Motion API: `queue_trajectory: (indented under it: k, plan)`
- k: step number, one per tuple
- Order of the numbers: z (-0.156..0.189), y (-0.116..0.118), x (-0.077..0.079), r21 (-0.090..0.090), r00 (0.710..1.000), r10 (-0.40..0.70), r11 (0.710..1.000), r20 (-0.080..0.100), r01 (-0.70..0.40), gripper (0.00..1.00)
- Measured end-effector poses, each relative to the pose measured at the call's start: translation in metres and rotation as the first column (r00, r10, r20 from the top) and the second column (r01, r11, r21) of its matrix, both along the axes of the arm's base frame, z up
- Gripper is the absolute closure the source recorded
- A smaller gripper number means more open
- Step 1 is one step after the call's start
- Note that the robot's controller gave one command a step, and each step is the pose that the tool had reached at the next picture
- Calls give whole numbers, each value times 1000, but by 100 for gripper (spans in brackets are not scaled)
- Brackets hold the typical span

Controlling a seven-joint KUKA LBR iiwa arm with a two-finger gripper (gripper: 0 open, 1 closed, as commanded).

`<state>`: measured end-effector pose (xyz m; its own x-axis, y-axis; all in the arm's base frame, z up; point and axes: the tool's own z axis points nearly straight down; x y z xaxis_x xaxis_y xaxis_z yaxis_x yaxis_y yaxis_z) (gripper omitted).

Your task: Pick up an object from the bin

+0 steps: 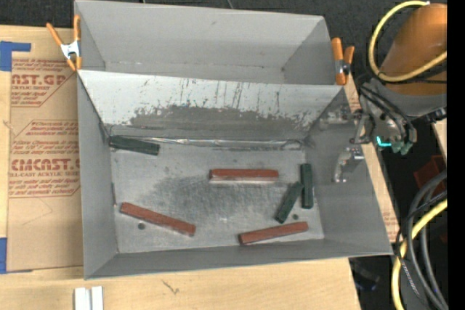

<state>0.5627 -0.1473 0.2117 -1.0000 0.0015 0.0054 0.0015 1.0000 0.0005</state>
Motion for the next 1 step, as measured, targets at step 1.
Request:
queue_trajectory:
  k: [1]
  plan:
    - [5,1,2,-1,1000,2,1000,8,-2,0]
